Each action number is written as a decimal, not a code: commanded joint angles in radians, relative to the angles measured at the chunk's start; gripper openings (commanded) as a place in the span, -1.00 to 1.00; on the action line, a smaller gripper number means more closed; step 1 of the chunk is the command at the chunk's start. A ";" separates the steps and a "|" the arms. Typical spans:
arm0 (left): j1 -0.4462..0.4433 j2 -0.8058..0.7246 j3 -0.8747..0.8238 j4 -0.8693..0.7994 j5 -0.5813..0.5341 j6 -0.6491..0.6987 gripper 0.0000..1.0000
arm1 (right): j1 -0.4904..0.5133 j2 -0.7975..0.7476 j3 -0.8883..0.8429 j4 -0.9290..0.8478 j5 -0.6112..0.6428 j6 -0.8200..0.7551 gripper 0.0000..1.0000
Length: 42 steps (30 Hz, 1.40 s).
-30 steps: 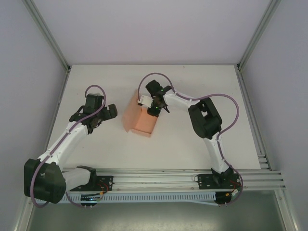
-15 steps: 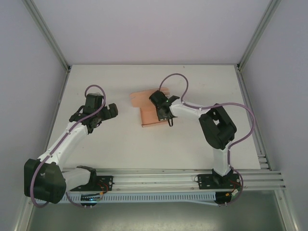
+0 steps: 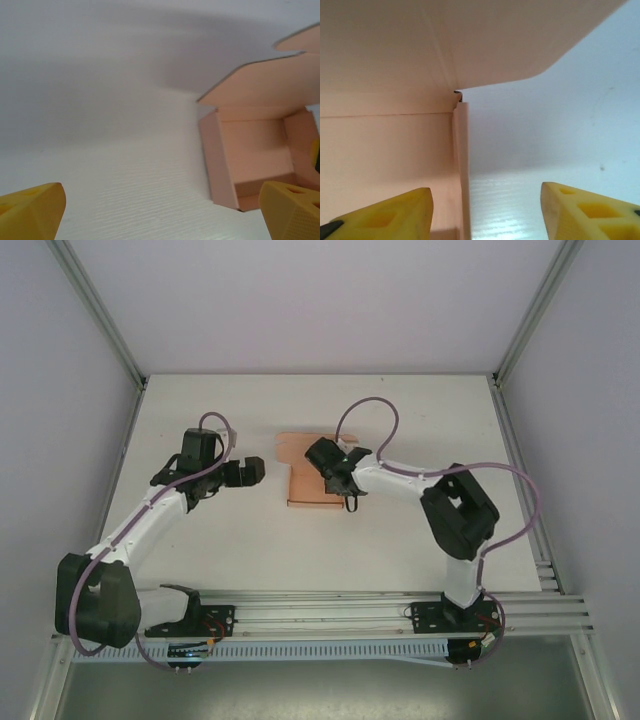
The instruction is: Assemble paper box
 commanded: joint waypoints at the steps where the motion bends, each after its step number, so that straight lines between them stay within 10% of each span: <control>1: -0.002 0.027 0.055 0.043 0.137 0.144 0.97 | -0.006 -0.152 -0.050 0.046 0.099 -0.118 0.46; 4: -0.002 0.073 0.097 0.041 0.190 0.248 0.97 | -0.028 -0.255 -0.110 0.169 0.100 -0.312 0.98; 10: -0.003 0.226 0.256 -0.034 0.346 0.536 0.97 | -0.166 -0.312 -0.152 0.320 -0.400 -0.894 0.98; 22: -0.013 0.532 0.603 -0.339 0.377 0.872 0.84 | -0.356 -0.018 0.207 -0.093 -0.736 -1.277 0.90; 42: -0.095 0.624 0.721 -0.414 0.281 0.949 -0.80 | -0.376 0.063 0.324 -0.176 -0.695 -1.282 -0.07</control>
